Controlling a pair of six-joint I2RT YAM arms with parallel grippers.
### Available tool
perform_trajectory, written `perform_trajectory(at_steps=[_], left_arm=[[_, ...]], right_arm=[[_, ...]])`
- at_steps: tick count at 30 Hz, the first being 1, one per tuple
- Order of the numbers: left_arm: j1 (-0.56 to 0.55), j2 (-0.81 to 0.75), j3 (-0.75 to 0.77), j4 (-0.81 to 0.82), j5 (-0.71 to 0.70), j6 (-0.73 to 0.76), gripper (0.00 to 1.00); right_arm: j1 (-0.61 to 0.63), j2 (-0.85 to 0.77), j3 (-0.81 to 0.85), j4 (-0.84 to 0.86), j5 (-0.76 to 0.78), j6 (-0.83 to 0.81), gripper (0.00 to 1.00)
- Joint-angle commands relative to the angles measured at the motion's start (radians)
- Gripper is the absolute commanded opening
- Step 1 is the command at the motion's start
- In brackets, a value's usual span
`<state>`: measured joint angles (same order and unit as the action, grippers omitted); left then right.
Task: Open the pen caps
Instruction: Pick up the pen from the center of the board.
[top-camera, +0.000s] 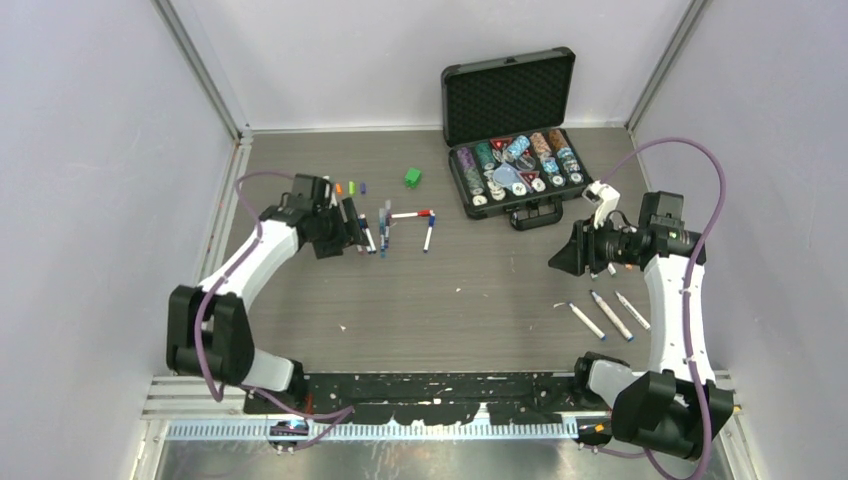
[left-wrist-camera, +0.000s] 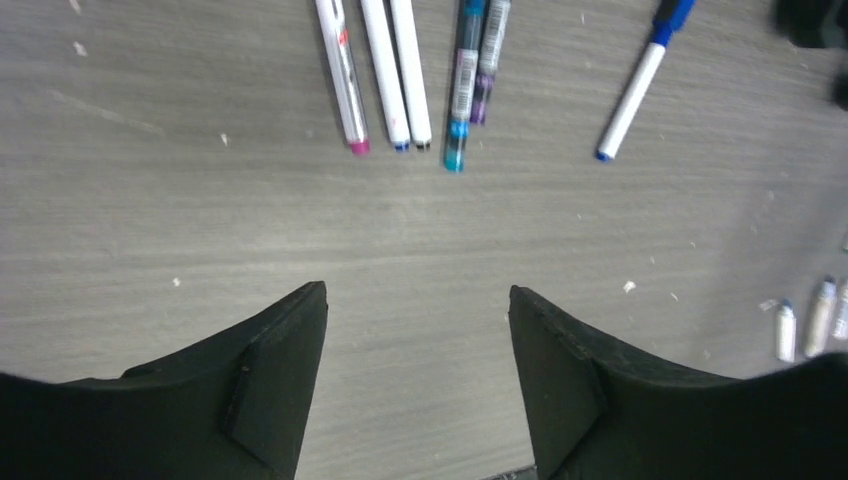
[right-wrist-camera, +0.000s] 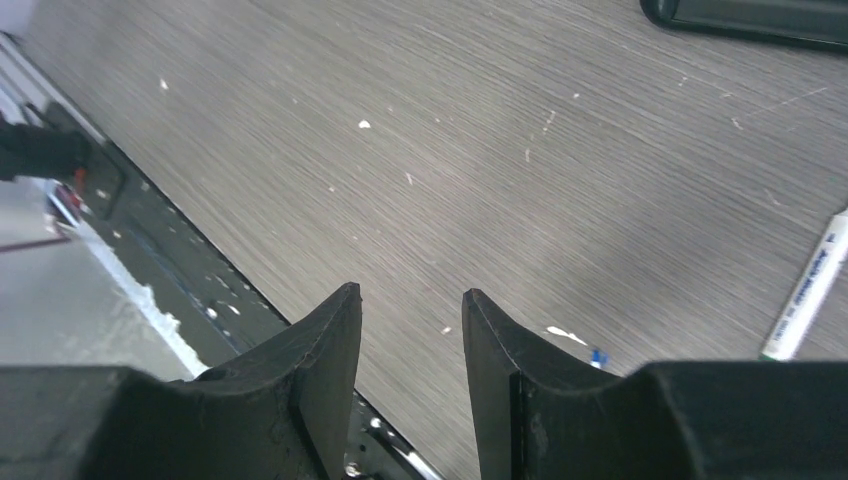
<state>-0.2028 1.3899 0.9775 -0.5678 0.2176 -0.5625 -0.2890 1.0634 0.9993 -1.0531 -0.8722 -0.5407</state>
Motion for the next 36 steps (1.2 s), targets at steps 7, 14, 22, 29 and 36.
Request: perform_trajectory(at_steps=[7, 14, 22, 29, 36], left_arm=[[-0.066, 0.276, 0.267, -0.119, -0.302, -0.011, 0.48], [-0.083, 0.423, 0.397, -0.158, -0.356, 0.022, 0.42], [-0.084, 0.527, 0.460, -0.172, -0.375, 0.034, 0.38], [-0.084, 0.577, 0.499, -0.175, -0.370, 0.044, 0.36], [-0.084, 0.626, 0.526, -0.176, -0.375, 0.055, 0.34]], right_arm=[[0.005, -0.097, -0.077, 0.173, -0.053, 0.222, 0.48], [0.007, -0.086, -0.080, 0.155, -0.053, 0.190, 0.48], [0.006, -0.088, -0.079, 0.144, -0.045, 0.175, 0.48], [0.007, -0.084, -0.076, 0.136, -0.050, 0.168, 0.48], [0.007, -0.088, -0.074, 0.131, -0.055, 0.164, 0.48]])
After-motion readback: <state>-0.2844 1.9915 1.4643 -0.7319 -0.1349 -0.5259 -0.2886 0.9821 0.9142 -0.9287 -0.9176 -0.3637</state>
